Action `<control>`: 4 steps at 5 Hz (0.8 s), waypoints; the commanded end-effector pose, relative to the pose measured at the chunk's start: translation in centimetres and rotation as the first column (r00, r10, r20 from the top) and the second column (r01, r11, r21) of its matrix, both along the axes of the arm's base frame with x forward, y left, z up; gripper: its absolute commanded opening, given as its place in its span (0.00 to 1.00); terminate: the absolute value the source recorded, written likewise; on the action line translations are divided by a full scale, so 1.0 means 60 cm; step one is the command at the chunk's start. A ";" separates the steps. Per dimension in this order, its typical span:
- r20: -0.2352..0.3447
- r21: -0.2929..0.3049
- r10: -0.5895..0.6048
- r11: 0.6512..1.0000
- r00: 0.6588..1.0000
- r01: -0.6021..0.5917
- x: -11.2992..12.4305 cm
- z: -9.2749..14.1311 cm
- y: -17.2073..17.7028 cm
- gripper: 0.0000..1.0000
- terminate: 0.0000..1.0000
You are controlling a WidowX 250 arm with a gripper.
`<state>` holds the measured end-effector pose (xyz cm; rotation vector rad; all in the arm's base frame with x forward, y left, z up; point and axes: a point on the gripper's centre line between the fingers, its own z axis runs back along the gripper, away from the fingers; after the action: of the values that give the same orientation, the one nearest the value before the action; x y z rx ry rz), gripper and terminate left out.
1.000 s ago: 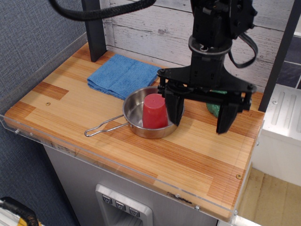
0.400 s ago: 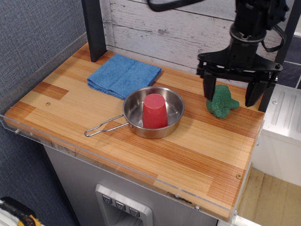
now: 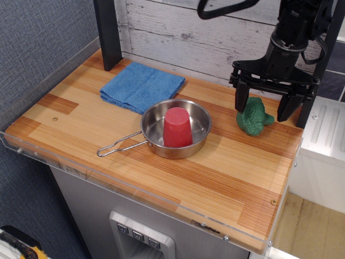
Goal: Place the green vegetable on the blue cloth.
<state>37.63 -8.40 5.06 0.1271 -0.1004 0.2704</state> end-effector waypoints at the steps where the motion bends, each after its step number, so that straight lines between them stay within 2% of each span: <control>1: 0.011 -0.010 0.017 1.000 1.000 -0.017 0.018 0.006 0.017 1.00 0.00; 2: -0.031 -0.007 0.052 0.999 0.998 -0.053 0.017 -0.004 0.026 1.00 0.00; 3: -0.048 -0.007 0.057 0.998 0.997 -0.058 0.017 -0.014 0.030 0.00 0.00; 4: -0.043 -0.030 0.060 0.998 0.997 -0.061 0.016 -0.011 0.028 0.00 0.00</control>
<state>38.14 -7.09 3.11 0.1108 -0.0101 0.3233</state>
